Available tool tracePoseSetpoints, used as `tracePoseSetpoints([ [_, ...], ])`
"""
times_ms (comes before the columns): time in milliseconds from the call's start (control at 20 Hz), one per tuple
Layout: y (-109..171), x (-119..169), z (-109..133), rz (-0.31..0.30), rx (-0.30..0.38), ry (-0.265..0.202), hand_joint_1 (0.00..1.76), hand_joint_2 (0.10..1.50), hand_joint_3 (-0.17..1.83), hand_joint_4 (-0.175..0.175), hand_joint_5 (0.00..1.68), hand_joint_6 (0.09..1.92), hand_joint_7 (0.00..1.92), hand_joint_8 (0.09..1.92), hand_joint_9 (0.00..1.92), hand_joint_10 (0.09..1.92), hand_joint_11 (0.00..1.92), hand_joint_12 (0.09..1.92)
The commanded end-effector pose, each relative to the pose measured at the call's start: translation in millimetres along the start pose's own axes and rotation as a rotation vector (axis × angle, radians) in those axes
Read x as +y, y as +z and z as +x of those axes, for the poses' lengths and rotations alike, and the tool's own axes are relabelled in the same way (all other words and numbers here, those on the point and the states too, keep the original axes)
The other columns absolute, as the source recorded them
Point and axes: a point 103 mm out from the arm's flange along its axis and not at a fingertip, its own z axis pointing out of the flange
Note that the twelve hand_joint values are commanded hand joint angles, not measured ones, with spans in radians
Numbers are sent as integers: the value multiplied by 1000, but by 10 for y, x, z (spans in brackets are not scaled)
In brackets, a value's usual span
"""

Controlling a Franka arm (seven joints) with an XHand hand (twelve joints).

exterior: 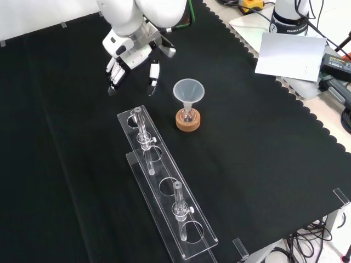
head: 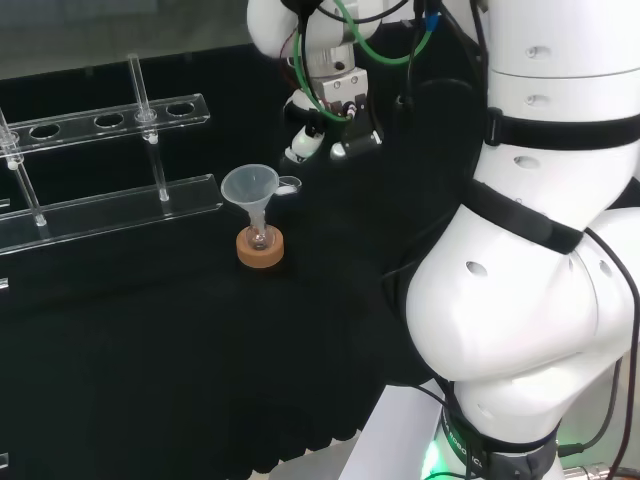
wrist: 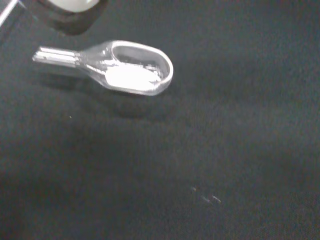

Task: Pick up the weighing funnel.

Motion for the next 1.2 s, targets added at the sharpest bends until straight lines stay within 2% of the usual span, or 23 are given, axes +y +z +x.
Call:
tracePoseSetpoints([
  [50, 195, 109, 18, 15, -7, -26, 801, 754, 223, -52, 548, 87, 467, 716, 667, 582, 423, 1314],
  [550, 494, 194, 182, 36, -26, -38, 787, 714, 283, -40, 611, 99, 517, 696, 717, 547, 485, 1282],
  [950, 606, 261, 215, 40, -46, -34, 808, 684, 345, -30, 632, 176, 537, 677, 766, 510, 516, 1272],
  [1200, 635, 312, 201, 47, -49, -33, 830, 657, 409, -17, 596, 442, 558, 662, 807, 477, 539, 1263],
])
